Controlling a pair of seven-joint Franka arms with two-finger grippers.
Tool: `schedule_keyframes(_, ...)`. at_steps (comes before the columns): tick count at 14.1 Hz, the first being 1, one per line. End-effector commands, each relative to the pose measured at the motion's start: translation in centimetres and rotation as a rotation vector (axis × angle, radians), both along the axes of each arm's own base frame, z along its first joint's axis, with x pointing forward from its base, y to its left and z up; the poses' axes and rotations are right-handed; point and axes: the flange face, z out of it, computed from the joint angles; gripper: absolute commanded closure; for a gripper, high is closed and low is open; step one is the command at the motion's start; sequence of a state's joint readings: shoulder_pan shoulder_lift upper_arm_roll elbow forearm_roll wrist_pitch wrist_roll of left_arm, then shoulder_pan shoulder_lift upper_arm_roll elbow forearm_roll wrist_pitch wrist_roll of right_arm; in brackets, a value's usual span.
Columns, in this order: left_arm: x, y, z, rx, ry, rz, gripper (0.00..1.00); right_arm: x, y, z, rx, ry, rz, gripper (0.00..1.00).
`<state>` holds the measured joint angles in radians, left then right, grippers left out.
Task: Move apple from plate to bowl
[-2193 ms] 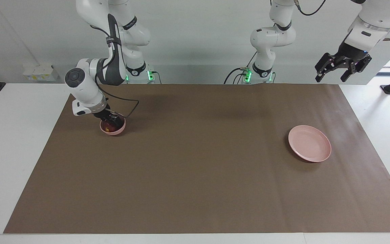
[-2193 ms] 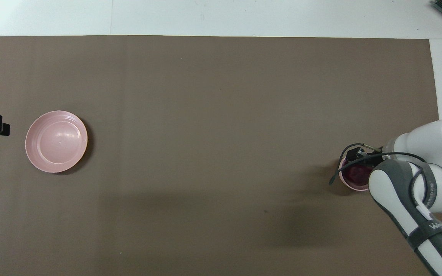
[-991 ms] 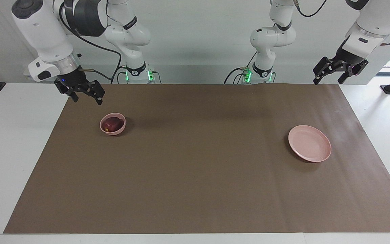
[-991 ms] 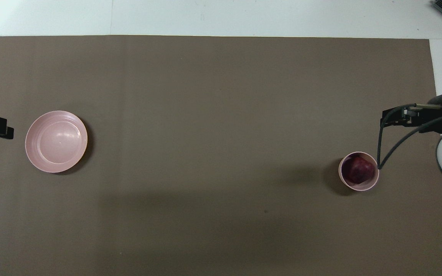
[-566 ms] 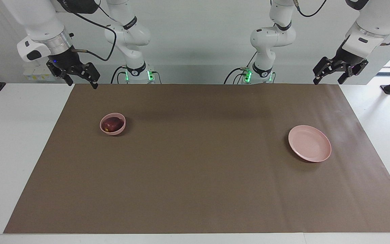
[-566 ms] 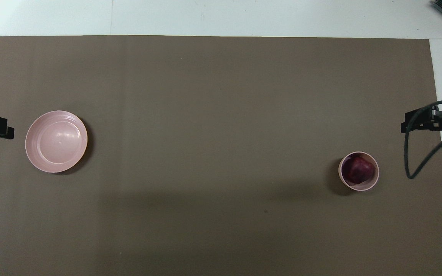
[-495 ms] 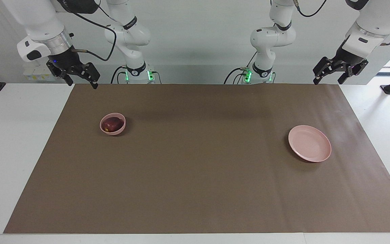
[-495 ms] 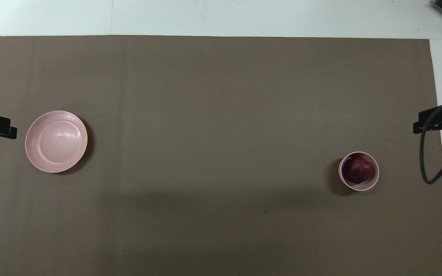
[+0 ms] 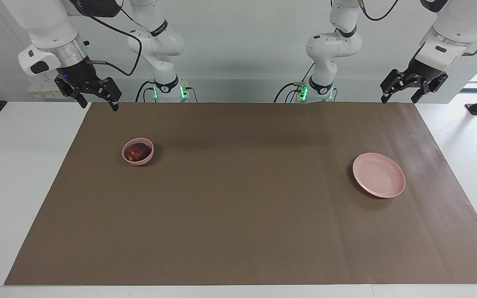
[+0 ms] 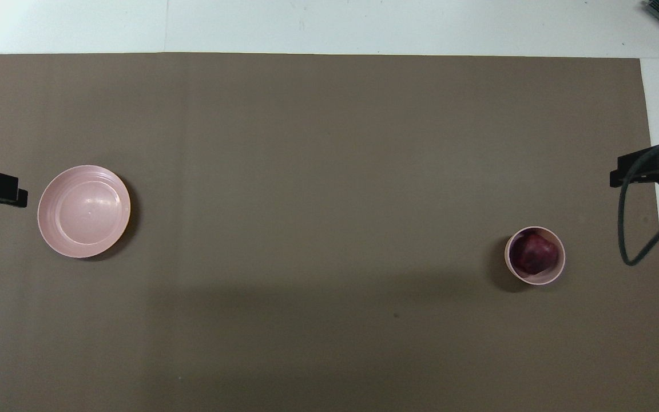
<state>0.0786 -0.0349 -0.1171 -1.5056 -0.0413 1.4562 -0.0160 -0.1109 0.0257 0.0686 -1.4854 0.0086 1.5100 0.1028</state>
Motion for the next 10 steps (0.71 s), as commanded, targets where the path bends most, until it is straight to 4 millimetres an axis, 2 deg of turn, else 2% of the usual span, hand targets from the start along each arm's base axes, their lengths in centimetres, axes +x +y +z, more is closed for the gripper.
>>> schedule_keyframes(1,-0.42,-1.17,-0.21,-0.008,-0.003,-0.018,0.0,0.3,-0.27,0.23,-0.023,-0.003,0.027,0.0)
schedule_keyframes(10,-0.46,-1.11,-0.37,-0.009,0.008,-0.014,0.0,0.19,-0.19,0.27,-0.024,0.001,0.027,0.0)
